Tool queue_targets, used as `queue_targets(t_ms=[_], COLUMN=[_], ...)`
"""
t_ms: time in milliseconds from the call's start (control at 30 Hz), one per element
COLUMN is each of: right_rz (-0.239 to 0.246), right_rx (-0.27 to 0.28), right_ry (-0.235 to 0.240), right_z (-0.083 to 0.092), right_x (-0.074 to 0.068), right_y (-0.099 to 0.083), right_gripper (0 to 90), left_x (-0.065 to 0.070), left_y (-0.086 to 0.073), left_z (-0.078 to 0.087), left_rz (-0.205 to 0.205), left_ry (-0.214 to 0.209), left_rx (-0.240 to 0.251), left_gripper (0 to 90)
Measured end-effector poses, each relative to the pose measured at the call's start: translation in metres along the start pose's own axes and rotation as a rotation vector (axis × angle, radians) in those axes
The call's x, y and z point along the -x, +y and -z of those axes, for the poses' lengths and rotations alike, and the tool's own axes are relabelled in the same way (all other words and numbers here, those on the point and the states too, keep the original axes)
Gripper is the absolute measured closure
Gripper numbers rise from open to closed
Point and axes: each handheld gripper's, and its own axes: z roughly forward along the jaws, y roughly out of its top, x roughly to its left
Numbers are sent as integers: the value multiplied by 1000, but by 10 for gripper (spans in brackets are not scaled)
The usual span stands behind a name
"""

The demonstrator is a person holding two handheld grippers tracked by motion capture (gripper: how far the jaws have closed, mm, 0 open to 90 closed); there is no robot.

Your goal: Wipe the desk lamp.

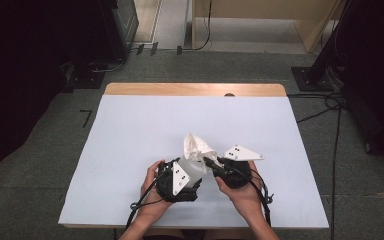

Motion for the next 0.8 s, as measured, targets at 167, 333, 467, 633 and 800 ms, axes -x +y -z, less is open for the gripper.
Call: queue_targets(t_ms=[167, 333, 467, 633, 800], right_rz=[28, 35, -3, 16, -40], right_rx=[46, 52, 25, 46, 24], right_ry=[90, 36, 9, 125, 23], right_z=[9, -6, -2, 10, 1], right_x=[-20, -10, 0, -21, -4], right_y=[6, 6, -1, 9, 7], right_gripper=[785, 788, 788, 787, 786], left_x=[8, 5, -1, 3, -3], left_y=[0, 0, -1, -1, -2], left_z=[1, 1, -1, -1, -1], left_rz=[-58, -48, 13, -13, 23], left_ry=[31, 23, 1, 24, 38], left_rx=[10, 2, 9, 26, 21], left_gripper=[82, 82, 82, 82, 82])
